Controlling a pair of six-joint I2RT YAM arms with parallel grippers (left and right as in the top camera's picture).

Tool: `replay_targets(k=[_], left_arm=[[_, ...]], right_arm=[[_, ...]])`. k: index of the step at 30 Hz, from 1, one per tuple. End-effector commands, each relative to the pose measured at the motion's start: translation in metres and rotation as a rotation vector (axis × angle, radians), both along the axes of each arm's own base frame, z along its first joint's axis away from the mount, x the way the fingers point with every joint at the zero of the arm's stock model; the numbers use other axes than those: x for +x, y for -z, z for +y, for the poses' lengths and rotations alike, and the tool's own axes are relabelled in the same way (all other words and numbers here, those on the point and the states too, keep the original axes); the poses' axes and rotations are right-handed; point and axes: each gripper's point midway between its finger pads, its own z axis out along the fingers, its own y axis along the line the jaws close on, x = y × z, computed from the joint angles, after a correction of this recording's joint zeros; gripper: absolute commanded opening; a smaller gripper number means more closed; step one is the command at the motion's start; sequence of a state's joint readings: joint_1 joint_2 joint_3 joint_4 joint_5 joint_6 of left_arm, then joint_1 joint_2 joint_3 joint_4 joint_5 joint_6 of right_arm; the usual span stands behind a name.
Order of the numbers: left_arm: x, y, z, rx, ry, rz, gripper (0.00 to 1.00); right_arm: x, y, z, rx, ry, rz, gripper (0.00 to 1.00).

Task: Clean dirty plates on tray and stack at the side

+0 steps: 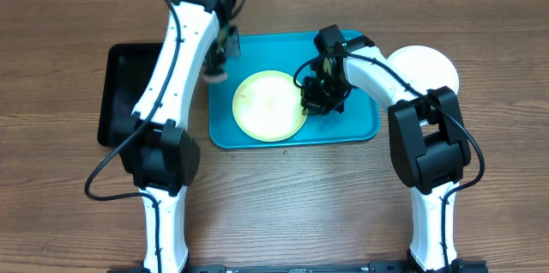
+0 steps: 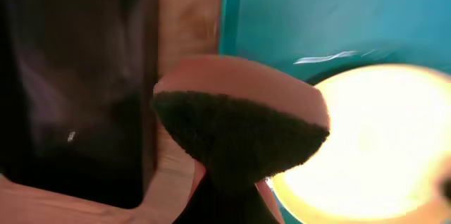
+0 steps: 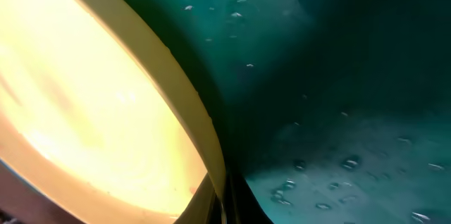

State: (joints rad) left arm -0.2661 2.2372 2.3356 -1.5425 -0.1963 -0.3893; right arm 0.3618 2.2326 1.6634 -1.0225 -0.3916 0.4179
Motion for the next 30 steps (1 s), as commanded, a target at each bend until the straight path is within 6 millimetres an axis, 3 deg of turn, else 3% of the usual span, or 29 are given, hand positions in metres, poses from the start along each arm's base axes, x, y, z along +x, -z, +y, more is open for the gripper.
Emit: replay_targets(k=[1, 4, 8, 15, 24, 30], left_arm=[[0.005, -0.044, -0.014, -0.078, 0.055, -0.091, 0.04], [0.004, -0.058, -0.018, -0.109, 0.080, -0.112, 0.04], [0.002, -0.057, -0.014, -0.106, 0.072, -0.101, 0.04], [0.005, -0.057, -0.007, -0.106, 0.055, -0.106, 0.04], [0.004, -0.053, -0.005, -0.103, 0.050, -0.093, 0.04], [0.000, -0.043, -0.004, -0.096, 0.049, -0.060, 0.04]], right_arm=[[0.027, -0.047, -0.017, -0.091, 0.013, -0.175, 0.04], [0.034, -0.084, -0.030, -0.174, 0.023, -0.291, 0.04], [0.033, -0.129, -0.053, -0.336, 0.043, -0.437, 0.04], [0.024, -0.184, -0.080, -0.651, 0.111, -0.646, 0.04], [0.007, -0.240, -0.076, -1.041, 0.135, -0.937, 0.04], [-0.008, -0.277, -0.063, -1.196, 0.137, -1.121, 0.04]])
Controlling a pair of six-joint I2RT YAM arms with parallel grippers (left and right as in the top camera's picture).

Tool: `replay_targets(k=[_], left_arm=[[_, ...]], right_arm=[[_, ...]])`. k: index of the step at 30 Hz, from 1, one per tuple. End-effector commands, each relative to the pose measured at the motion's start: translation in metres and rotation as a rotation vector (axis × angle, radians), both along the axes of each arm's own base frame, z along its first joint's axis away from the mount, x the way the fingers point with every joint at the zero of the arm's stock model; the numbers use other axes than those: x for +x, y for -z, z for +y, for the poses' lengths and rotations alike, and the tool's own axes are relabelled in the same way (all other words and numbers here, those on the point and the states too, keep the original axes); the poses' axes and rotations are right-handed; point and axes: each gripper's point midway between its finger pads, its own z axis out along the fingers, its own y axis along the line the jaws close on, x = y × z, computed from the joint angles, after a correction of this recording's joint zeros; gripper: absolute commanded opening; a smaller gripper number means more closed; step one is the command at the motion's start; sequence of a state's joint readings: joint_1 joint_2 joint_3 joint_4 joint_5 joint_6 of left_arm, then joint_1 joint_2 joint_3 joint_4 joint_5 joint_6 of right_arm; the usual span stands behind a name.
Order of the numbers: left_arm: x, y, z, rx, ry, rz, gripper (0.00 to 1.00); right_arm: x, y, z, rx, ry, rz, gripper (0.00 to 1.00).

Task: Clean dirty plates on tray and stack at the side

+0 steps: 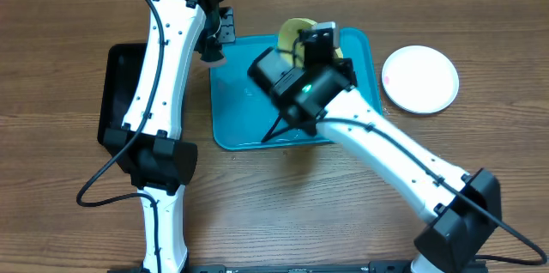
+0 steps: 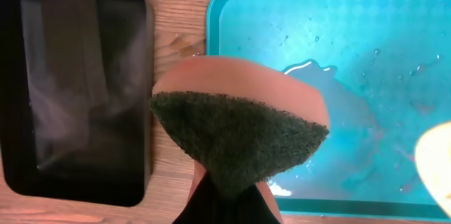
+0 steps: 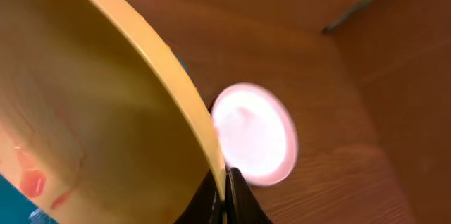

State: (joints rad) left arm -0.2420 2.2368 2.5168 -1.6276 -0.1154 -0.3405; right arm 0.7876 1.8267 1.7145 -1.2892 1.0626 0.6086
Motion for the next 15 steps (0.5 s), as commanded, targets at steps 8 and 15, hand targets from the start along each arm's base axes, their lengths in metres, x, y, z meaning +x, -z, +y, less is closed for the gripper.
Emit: replay_targets(k=[8, 15], left_arm=[[0.002, 0.004, -0.001, -0.006, 0.012, -0.001, 0.04], [0.002, 0.004, -0.001, -0.007, 0.012, -0.004, 0.04]], right_arm=[[-0.008, -0.056, 0.002, -0.175, 0.025, -0.276, 0.04], [-0.010, -0.039, -0.008, -0.031, 0.096, -0.264, 0.04]])
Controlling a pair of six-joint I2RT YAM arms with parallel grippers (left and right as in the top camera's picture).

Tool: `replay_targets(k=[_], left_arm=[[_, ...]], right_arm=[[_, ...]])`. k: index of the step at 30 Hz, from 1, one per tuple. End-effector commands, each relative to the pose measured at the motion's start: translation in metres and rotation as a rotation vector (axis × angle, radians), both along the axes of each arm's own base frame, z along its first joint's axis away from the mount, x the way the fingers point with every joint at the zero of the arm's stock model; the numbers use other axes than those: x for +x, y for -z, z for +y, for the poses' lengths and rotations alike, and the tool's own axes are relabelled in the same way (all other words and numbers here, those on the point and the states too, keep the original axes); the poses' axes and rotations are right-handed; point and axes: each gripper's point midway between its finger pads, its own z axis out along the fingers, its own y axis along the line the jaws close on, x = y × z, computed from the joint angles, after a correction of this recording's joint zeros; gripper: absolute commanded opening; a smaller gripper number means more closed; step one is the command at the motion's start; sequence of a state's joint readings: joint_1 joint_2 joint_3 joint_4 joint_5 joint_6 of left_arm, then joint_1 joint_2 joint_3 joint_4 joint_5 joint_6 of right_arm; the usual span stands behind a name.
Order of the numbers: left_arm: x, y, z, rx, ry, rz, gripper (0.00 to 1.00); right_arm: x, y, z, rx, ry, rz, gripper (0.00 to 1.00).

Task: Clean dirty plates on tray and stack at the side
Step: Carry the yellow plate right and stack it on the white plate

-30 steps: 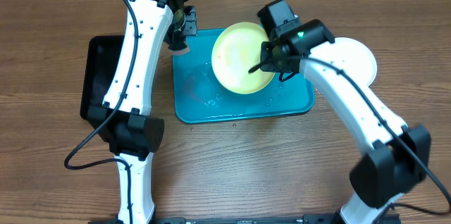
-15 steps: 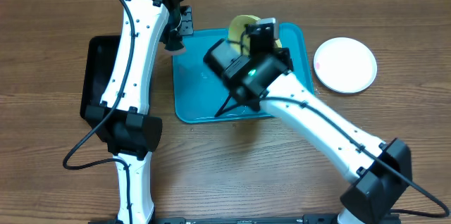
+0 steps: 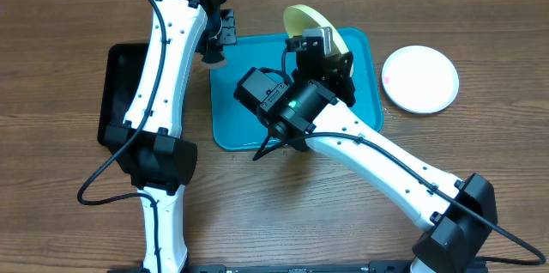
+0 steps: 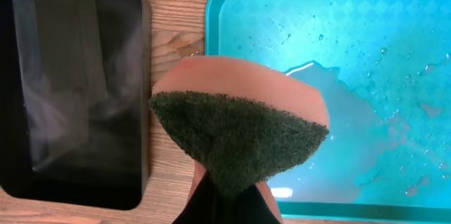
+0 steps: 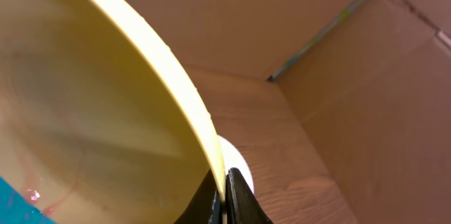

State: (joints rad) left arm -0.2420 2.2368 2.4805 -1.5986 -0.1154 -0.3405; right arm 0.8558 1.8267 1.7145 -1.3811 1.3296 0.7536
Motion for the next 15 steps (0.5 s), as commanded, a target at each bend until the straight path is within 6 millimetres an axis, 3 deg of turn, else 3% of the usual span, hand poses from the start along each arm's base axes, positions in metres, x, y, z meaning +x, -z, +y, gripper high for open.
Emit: replay_targets(k=[1, 5, 9, 14, 15], left_arm=[[0.000, -0.004, -0.001, -0.009, 0.012, -0.011, 0.04], [0.000, -0.004, -0.001, -0.013, 0.013, -0.010, 0.04], [0.000, -0.004, -0.001, -0.013, 0.013, -0.011, 0.04], [0.000, -0.004, -0.001, -0.012, 0.013, -0.012, 0.04], [0.000, -0.004, -0.002, -0.013, 0.013, -0.014, 0.04]], right_arm=[[0.002, 0.010, -0.008, 0.168, 0.062, -0.021, 0.04], [0.007, 0.052, -0.021, 0.355, 0.123, 0.183, 0.04], [0.025, 0.086, -0.035, 0.525, 0.095, 0.409, 0.04], [0.052, 0.106, -0.068, 0.822, 0.028, 0.566, 0.04], [0.058, 0.108, -0.082, 0.902, 0.022, 0.575, 0.04]])
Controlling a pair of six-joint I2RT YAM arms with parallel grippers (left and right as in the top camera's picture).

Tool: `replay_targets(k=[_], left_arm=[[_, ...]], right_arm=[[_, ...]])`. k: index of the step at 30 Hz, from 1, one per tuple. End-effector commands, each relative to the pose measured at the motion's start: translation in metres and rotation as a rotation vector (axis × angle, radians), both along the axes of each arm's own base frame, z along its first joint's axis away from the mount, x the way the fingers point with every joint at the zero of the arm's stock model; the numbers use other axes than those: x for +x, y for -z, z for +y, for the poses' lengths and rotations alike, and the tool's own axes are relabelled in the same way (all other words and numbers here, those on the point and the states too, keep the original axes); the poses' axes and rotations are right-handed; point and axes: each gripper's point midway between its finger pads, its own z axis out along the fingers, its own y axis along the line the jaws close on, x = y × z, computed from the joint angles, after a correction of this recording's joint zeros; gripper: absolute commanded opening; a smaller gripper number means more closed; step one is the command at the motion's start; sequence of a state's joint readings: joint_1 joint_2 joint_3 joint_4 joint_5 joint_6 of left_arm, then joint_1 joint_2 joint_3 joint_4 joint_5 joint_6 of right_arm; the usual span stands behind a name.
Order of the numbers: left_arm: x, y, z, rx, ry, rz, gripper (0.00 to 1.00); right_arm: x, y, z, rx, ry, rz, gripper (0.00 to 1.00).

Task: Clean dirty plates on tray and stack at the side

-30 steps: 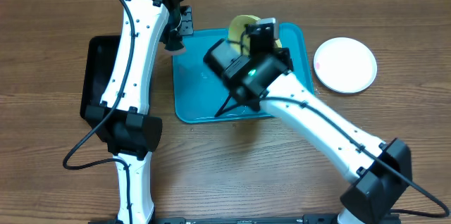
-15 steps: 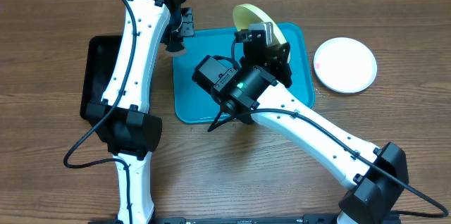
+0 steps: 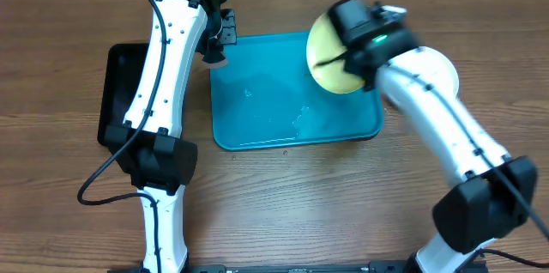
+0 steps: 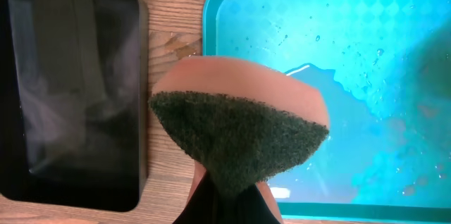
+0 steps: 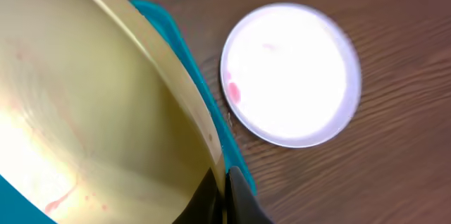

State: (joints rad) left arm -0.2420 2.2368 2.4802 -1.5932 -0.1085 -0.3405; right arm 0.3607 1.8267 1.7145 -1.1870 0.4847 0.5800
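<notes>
A pale yellow plate [image 3: 336, 65] with faint pink smears [image 5: 84, 118] hangs tilted over the right end of the teal tray [image 3: 257, 106]. My right gripper [image 5: 225, 189] is shut on its rim. Below and to the right of it a white plate [image 5: 289, 72] with a small pink spot lies on the wood beside the tray. My left gripper [image 4: 229, 199] is shut on a sponge [image 4: 239, 136], green scrub face toward the camera, above the tray's far left corner [image 3: 219, 48]. The tray floor is wet with nothing on it.
A black rectangular tray [image 3: 116, 93] lies left of the teal tray, also in the left wrist view [image 4: 70, 90]. Puddles and drops sit on the teal tray floor [image 4: 331, 90]. The right arm reaches across the table's right side.
The right arm has swung to the right: the yellow plate was above the tray's far edge near the middle and now hangs over its right end, near the white plate. The left gripper kept still.
First the yellow plate lay flat on the tray, my right gripper at its right rim and the sponge just left of it. Then the plate was held up on edge at the tray's far side, the sponge at the far left corner. Now it hangs over the right end.
</notes>
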Motion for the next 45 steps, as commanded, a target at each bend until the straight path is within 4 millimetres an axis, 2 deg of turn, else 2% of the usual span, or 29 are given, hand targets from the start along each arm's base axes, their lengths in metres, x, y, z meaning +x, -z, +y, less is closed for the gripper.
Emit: replay_targets(k=[1, 7, 11, 14, 16, 20, 24, 28, 29, 31, 32, 35, 40, 45], left_arm=[[0.000, -0.004, 0.000, -0.005, 0.012, -0.011, 0.04], [0.001, -0.005, -0.001, -0.007, 0.012, -0.018, 0.04], [0.002, -0.005, -0.001, -0.008, 0.011, -0.022, 0.04], [0.003, -0.005, -0.001, -0.009, 0.011, -0.023, 0.04], [0.002, -0.005, -0.001, -0.008, 0.012, -0.022, 0.04], [0.002, -0.005, -0.001, -0.008, 0.012, -0.023, 0.04], [0.003, -0.005, -0.001, -0.008, 0.012, -0.023, 0.04], [0.002, -0.005, -0.001, -0.008, 0.012, -0.023, 0.04], [0.003, -0.005, -0.001, -0.008, 0.012, -0.023, 0.04], [0.003, -0.005, -0.001, -0.008, 0.012, -0.023, 0.04], [0.003, -0.005, -0.001, -0.008, 0.012, -0.023, 0.04], [0.003, -0.005, -0.001, -0.008, 0.012, -0.023, 0.04], [0.002, -0.005, -0.001, -0.008, 0.012, -0.023, 0.04], [0.003, -0.005, -0.001, -0.008, 0.012, -0.023, 0.04]], right_arm=[[0.008, 0.010, -0.007, 0.311, -0.114, 0.090, 0.04], [0.019, 0.014, -0.116, 0.455, 0.121, 0.032, 0.04], [0.019, 0.033, -0.162, 0.508, 0.231, 0.035, 0.04], [0.015, 0.058, -0.183, 0.520, 0.291, 0.081, 0.04], [0.013, 0.077, -0.189, 0.535, 0.322, 0.122, 0.04], [0.011, 0.101, -0.192, 0.548, 0.342, 0.176, 0.04], [0.009, 0.116, -0.194, 0.538, 0.356, 0.212, 0.04], [0.004, 0.118, -0.197, 0.513, 0.369, 0.233, 0.05], [0.002, 0.119, -0.197, 0.510, 0.371, 0.240, 0.08], [-0.001, 0.119, -0.197, 0.512, 0.374, 0.251, 0.21], [-0.003, 0.119, -0.196, 0.513, 0.375, 0.261, 0.23], [-0.011, 0.120, -0.193, 0.516, 0.380, 0.298, 0.19], [-0.025, 0.120, -0.188, 0.527, 0.392, 0.358, 0.19], [-0.028, 0.112, -0.173, 0.595, 0.315, 0.386, 0.26]])
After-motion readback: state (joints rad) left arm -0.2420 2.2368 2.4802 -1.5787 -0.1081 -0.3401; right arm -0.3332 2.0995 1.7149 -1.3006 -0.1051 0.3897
